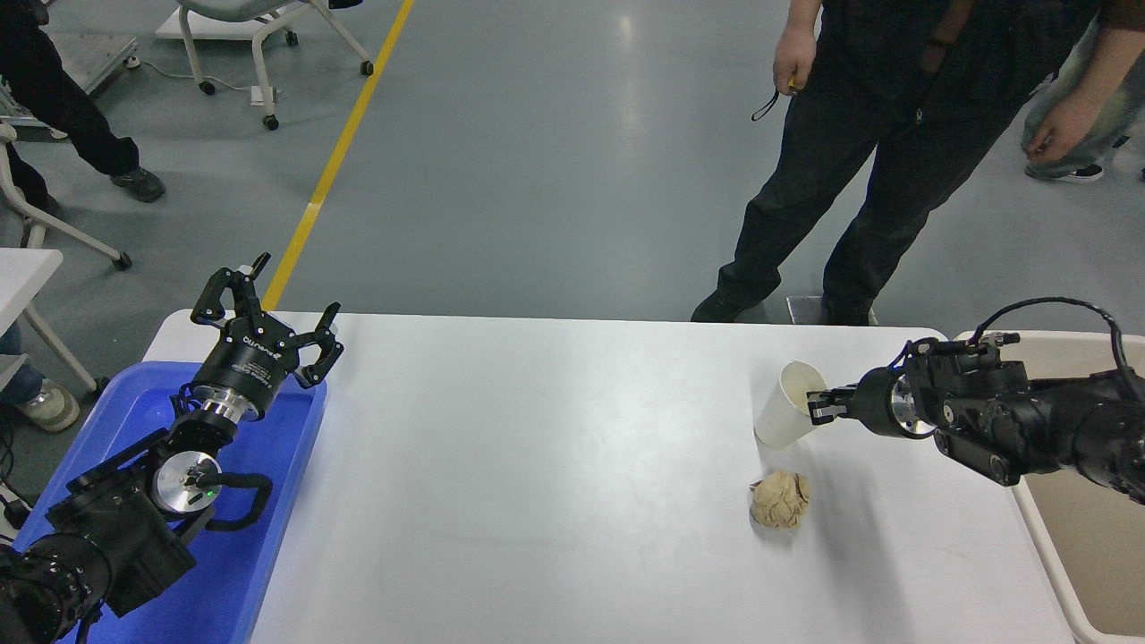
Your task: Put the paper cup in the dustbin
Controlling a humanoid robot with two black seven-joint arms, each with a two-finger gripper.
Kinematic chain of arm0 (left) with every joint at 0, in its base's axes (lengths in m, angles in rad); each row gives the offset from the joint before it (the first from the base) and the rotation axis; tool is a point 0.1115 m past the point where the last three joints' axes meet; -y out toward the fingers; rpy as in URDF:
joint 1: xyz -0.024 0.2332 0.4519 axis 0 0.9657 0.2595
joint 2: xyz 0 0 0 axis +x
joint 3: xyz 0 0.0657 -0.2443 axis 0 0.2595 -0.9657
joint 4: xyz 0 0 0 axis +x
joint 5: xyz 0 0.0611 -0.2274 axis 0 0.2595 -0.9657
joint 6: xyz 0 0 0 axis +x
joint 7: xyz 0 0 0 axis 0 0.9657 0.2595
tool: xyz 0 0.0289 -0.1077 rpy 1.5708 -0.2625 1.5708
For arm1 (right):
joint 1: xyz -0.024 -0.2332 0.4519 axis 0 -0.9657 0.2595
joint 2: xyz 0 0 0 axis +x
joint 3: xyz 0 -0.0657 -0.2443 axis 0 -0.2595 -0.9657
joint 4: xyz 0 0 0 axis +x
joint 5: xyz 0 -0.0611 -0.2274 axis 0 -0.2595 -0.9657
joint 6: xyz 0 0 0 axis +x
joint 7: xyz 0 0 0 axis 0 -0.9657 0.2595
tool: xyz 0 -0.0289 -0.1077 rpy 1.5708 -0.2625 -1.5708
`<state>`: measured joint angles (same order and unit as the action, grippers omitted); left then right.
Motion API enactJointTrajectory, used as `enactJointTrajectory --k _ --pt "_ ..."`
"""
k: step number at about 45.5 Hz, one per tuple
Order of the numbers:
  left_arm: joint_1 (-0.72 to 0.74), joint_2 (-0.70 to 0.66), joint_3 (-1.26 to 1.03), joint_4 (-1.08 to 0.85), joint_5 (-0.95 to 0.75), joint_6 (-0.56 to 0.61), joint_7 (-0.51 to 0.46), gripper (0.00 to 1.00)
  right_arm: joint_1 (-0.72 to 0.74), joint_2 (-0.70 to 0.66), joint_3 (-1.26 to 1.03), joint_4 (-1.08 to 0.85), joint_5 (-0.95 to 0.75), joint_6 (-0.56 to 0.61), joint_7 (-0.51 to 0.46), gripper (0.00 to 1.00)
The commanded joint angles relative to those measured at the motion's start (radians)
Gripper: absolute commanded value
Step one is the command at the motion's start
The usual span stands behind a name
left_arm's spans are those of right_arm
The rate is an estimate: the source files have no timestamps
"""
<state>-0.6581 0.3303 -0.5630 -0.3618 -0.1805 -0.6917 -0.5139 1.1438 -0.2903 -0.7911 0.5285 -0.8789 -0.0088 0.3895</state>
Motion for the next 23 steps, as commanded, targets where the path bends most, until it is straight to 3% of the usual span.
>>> enactJointTrajectory --k 1,23 --pt "0.0 -0.001 0.0 0.0 0.0 0.0 0.0 1.0 0.013 -0.017 0.01 0.004 0.001 -0.002 0.019 0.0" --pt "0.0 -0.001 0.0 0.0 0.001 0.0 0.0 1.0 0.123 -0.202 0.087 0.031 0.003 0.004 0.155 0.0"
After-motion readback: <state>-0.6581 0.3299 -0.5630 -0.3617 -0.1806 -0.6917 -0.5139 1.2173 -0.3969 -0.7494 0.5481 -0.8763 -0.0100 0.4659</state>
